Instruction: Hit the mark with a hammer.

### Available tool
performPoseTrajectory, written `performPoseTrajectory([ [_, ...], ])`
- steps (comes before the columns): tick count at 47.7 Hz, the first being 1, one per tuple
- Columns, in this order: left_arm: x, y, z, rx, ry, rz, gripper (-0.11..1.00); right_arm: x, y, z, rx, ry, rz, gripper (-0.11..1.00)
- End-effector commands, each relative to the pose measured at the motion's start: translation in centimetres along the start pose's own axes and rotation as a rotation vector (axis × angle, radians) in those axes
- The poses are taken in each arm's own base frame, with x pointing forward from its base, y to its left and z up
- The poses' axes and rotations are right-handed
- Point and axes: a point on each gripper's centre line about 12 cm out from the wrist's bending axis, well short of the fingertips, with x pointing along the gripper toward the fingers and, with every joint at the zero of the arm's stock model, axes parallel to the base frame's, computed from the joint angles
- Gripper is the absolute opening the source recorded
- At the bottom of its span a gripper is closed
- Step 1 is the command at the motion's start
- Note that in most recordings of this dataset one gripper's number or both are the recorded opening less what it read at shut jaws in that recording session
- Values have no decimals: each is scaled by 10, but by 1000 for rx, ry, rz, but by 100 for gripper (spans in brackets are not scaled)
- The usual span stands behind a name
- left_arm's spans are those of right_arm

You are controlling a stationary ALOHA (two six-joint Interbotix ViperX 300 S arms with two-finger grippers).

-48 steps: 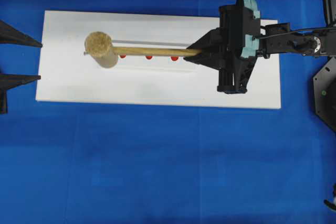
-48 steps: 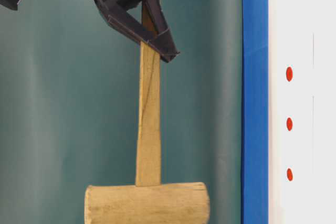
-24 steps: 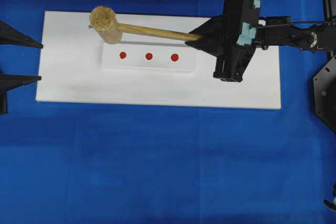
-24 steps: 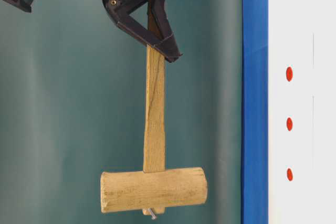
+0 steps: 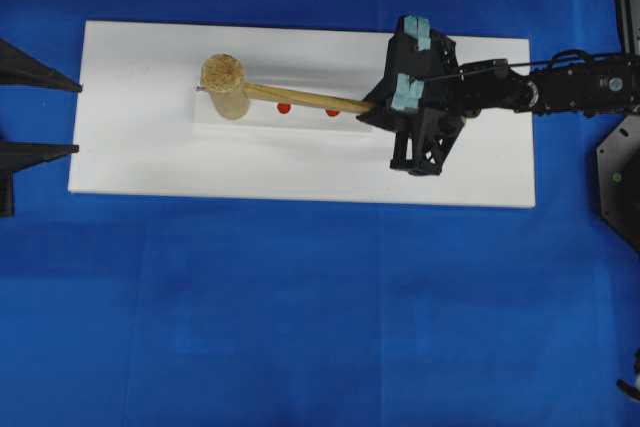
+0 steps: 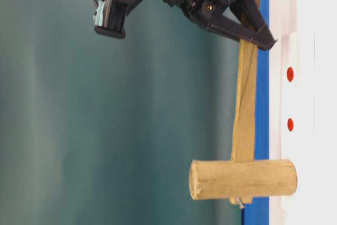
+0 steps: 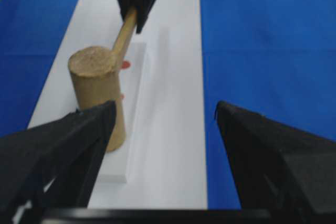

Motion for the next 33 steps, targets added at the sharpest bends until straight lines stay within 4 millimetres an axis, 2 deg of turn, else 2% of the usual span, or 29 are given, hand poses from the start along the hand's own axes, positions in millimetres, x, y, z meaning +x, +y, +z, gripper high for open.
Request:
performPoseTrajectory([
  [1,1,0,3,0,-5,0,73,-7,1,11,0,-39,1,2],
  [11,1,0,3,0,-5,0,73,-30,2,33,-7,-129,10,2],
  [18,1,0,3,0,-5,0,73,-64,3,45,-12,-224,22,2],
  [26,1,0,2,-2,-3,2,73,-100,1,41,-12,-304,28,2],
  [33,2,0,1,-2,-1,2,73,-112,0,34,-6,-324,29,2],
])
